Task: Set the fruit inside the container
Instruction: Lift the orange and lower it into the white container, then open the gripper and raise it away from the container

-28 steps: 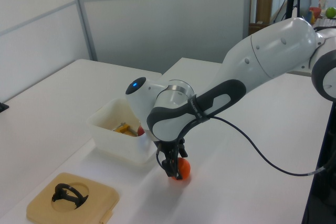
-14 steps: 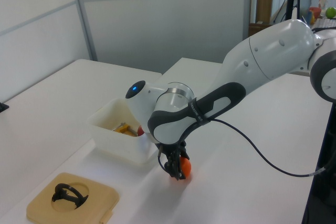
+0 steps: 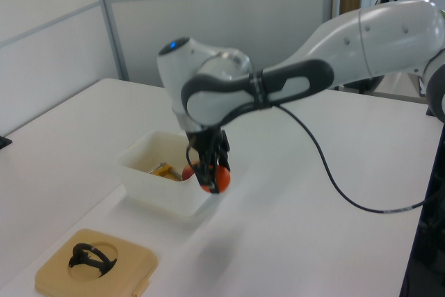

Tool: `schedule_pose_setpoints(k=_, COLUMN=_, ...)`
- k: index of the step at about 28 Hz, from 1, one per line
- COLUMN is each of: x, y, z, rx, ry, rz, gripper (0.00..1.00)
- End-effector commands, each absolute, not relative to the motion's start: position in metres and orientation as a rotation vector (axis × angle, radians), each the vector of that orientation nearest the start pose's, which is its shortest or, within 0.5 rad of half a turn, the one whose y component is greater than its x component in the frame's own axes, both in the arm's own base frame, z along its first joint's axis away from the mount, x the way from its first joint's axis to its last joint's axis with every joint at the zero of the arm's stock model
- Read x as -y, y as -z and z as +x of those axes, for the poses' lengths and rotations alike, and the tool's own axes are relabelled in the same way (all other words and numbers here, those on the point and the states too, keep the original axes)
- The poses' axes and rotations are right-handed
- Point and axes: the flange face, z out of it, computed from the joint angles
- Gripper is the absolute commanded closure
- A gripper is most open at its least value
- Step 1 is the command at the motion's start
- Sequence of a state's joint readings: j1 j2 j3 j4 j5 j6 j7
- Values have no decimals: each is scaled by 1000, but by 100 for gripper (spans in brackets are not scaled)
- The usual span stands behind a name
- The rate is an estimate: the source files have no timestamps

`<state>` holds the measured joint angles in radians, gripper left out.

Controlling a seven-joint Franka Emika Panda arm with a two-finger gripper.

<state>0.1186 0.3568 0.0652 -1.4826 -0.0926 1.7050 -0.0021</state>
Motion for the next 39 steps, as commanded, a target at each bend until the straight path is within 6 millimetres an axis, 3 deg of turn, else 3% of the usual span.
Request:
schedule_pose_setpoints(k=1, x=-69, y=-482, z=659, rx=206, ry=-72, rz=-3157, gripper=99)
schedule_pose_setpoints(k=6, x=-43, y=-492, z=686, rx=39, ry=268, rz=-3120, gripper=96)
schedule_pose_setpoints(k=11, x=-38, y=-482, z=703, rx=-41, ry=413, rz=-3099, gripper=94)
schedule_pose_setpoints(k=14, x=-34, y=-480, z=704, rx=-55, ry=420, rz=-3098, gripper=87)
schedule_pose_setpoints(k=16, x=-31, y=-478, z=705, rx=-63, ry=416, rz=-3098, gripper=51)
schedule_pose_setpoints(k=17, x=-31, y=-478, z=704, rx=-61, ry=414, rz=-3102, gripper=23)
schedule_pose_setpoints(k=18, x=-30, y=-477, z=704, rx=-56, ry=406, rz=-3108, gripper=0)
schedule_pose_setpoints(k=25, x=-11, y=-479, z=685, rx=-65, ry=180, rz=-3168, gripper=0)
schedule_pose_setpoints(k=30, x=46, y=-519, z=650, rx=-61, ry=7, rz=-3205, gripper=0)
schedule_pose_setpoints(k=33, x=79, y=-527, z=640, rx=-85, ry=-27, rz=-3204, gripper=0)
schedule_pose_setpoints(k=34, x=102, y=-529, z=635, rx=-115, ry=-35, rz=-3204, gripper=0)
schedule_pose_setpoints(k=39, x=154, y=-532, z=623, rx=-163, ry=-35, rz=-3194, gripper=0)
